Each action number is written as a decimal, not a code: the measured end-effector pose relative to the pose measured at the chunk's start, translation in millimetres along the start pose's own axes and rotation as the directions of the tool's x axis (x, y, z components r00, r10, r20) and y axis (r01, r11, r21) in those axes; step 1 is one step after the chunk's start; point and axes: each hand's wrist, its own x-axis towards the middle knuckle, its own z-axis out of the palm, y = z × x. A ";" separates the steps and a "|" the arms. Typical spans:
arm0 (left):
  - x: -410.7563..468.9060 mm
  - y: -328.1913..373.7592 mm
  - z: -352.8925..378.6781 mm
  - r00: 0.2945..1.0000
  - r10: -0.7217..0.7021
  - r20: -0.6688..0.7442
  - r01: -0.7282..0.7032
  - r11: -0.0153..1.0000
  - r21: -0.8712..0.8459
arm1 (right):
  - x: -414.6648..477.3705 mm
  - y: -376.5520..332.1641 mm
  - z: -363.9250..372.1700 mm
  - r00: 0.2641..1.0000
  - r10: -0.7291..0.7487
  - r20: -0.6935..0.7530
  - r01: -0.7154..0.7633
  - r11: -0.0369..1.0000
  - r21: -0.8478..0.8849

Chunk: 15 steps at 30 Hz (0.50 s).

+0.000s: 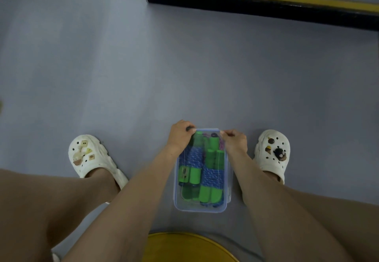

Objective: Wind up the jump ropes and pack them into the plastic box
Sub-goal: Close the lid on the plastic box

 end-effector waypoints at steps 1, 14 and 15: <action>2.4 0.2 -2.7 1.000 0.014 0.022 -0.015 0.999 0.031 | 0.4 0.4 0.9 1.000 -0.002 -0.004 0.002 1.000 0.001; 8.1 33.9 35.9 0.970 0.217 0.107 -0.236 0.943 0.233 | 5.6 1.5 5.0 1.000 0.009 -0.016 -0.009 1.000 0.000; 8.4 34.4 36.1 0.971 0.213 0.108 -0.232 0.946 0.224 | 6.8 2.9 5.2 1.000 0.010 -0.017 -0.010 1.000 -0.003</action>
